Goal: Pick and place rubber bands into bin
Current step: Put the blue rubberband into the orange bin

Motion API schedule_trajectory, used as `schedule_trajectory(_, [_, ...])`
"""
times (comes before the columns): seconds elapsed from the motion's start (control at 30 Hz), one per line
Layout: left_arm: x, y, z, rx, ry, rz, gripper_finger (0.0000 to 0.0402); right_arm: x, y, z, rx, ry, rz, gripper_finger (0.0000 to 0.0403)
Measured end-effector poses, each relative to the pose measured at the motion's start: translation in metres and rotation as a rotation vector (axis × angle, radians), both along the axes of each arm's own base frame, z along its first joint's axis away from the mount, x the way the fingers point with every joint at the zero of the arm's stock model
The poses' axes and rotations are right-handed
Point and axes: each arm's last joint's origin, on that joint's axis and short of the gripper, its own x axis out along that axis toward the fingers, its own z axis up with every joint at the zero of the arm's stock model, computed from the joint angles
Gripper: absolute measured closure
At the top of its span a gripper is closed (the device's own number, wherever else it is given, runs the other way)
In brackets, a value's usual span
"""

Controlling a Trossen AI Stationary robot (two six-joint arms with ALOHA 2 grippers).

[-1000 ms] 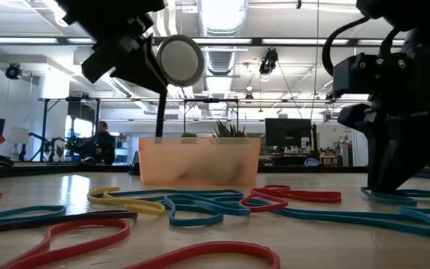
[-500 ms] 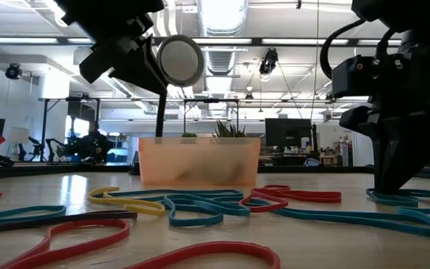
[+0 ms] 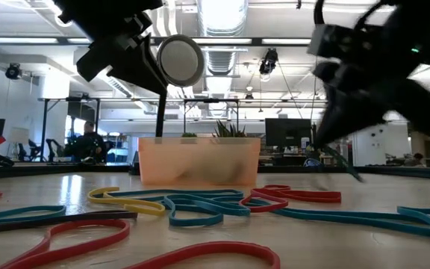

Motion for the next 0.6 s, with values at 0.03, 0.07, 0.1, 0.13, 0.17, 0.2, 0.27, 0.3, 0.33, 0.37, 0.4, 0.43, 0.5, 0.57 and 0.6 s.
schedule_trajectory(0.03, [-0.001,0.0,-0.001,-0.006,0.003,0.009,0.0312,0.002,0.0,0.003,-0.045,-0.017,-0.001,0.0394])
schedule_trajectory(0.07, [-0.003,0.0,-0.002,-0.012,0.008,0.021,0.0312,0.003,-0.001,0.005,-0.086,-0.028,-0.001,0.0394])
schedule_trajectory(0.1, [-0.004,0.001,-0.002,-0.017,0.014,0.032,0.0312,0.005,-0.001,0.008,-0.125,-0.039,0.001,0.0394])
schedule_trajectory(0.13, [-0.005,0.001,-0.003,-0.023,0.022,0.045,0.0312,0.007,0.0,0.011,-0.161,-0.049,0.005,0.0394])
schedule_trajectory(0.17, [-0.007,0.001,-0.004,-0.029,0.028,0.06,0.0312,0.008,0.0,0.014,-0.199,-0.061,0.007,0.0394])
schedule_trajectory(0.2, [-0.009,0.002,-0.005,-0.035,0.035,0.074,0.0312,0.01,0.0,0.018,-0.24,-0.072,0.005,0.0394])
schedule_trajectory(0.27, [-0.012,0.003,-0.007,-0.052,0.046,0.102,0.0312,0.013,-0.001,0.024,-0.323,-0.09,-0.007,0.0394])
schedule_trajectory(0.3, [-0.013,0.003,-0.008,-0.061,0.051,0.114,0.0312,0.016,-0.003,0.027,-0.361,-0.1,-0.019,0.0394])
schedule_trajectory(0.33, [-0.014,0.004,-0.008,-0.069,0.053,0.126,0.0312,0.018,-0.005,0.031,-0.39,-0.109,-0.033,0.0394])
schedule_trajectory(0.37, [-0.015,0.004,-0.009,-0.075,0.057,0.137,0.0312,0.021,-0.007,0.033,-0.409,-0.116,-0.047,0.0394])
schedule_trajectory(0.4, [-0.016,0.004,-0.009,-0.082,0.061,0.146,0.0312,0.024,-0.01,0.036,-0.417,-0.122,-0.061,0.0394])
schedule_trajectory(0.43, [-0.017,0.004,-0.01,-0.089,0.067,0.15,0.0312,0.027,-0.013,0.039,-0.416,-0.127,-0.071,0.0394])
schedule_trajectory(0.5, [-0.017,0.004,-0.011,-0.106,0.079,0.144,0.0312,0.033,-0.02,0.041,-0.408,-0.145,-0.1,0.0394])
schedule_trajectory(0.57, [-0.018,0.003,-0.011,-0.129,0.094,0.134,0.0312,0.039,-0.027,0.043,-0.402,-0.163,-0.116,0.0394])
schedule_trajectory(0.6, [-0.018,0.003,-0.012,-0.143,0.104,0.131,0.0312,0.041,-0.03,0.043,-0.396,-0.163,-0.111,0.0394])
